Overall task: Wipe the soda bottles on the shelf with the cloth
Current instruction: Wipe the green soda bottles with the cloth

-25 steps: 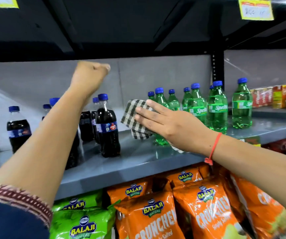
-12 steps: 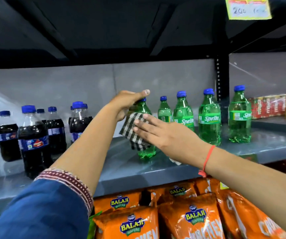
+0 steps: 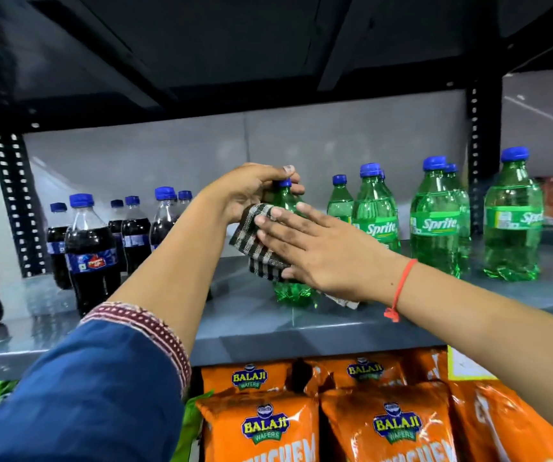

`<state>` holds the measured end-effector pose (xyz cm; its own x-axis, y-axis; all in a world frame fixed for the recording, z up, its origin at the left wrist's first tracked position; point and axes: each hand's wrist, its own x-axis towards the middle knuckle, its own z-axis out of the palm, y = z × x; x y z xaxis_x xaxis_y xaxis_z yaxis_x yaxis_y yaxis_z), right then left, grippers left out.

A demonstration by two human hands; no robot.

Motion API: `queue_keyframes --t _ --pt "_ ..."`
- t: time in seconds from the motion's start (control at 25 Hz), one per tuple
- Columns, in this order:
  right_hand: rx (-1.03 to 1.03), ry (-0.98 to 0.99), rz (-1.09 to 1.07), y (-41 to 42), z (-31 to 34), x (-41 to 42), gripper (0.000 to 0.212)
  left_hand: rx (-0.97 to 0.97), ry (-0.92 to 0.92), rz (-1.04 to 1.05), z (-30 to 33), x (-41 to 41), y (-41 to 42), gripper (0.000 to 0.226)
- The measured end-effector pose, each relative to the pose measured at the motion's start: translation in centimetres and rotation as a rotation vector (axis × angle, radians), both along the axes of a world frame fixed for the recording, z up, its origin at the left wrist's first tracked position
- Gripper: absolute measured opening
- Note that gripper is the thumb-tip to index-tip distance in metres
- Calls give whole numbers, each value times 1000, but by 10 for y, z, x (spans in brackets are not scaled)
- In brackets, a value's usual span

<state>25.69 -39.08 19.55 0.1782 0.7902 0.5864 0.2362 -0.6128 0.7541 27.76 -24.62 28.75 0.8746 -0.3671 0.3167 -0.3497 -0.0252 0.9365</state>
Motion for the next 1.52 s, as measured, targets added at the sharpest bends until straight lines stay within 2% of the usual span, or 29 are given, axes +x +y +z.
queue_keyframes --t 0.12,0.2,0.28,0.44,0.56,0.72,0.88,1.0,1.04,1.16,1.36,1.48,1.52 --pt "-32 5 -17 3 -3 -2 57 39 8 10 -1 4 3 35" --pt "-47 -7 -46 3 3 -2 56 26 28 -5 0 6 6 37" --pt "-31 -5 -52 5 5 -2 55 24 31 -20 1 8 6 33" --pt "-172 -40 -67 4 3 -1 51 66 -6 -23 2 12 7 21" --pt "-41 -32 -93 3 16 -4 54 41 58 -61 2 12 8 20" --pt "-253 13 -93 4 7 -4 54 52 4 -52 3 14 8 18" --pt "-92 7 -128 3 22 -10 54 35 56 -86 3 14 9 18" --pt "-299 49 -89 6 5 -10 53 50 -6 -65 3 17 9 18" --pt "-312 46 -101 4 10 -11 53 47 -9 -66 3 17 9 18" --pt "-166 8 -144 3 27 -12 53 50 6 -82 3 18 10 18" --pt "-326 75 -113 4 7 -12 53 59 -18 -56 2 16 9 17" --pt "-138 52 -154 2 26 -12 54 40 33 -87 3 14 10 17" --pt "-140 58 -158 2 23 -13 54 44 34 -85 3 15 10 17"
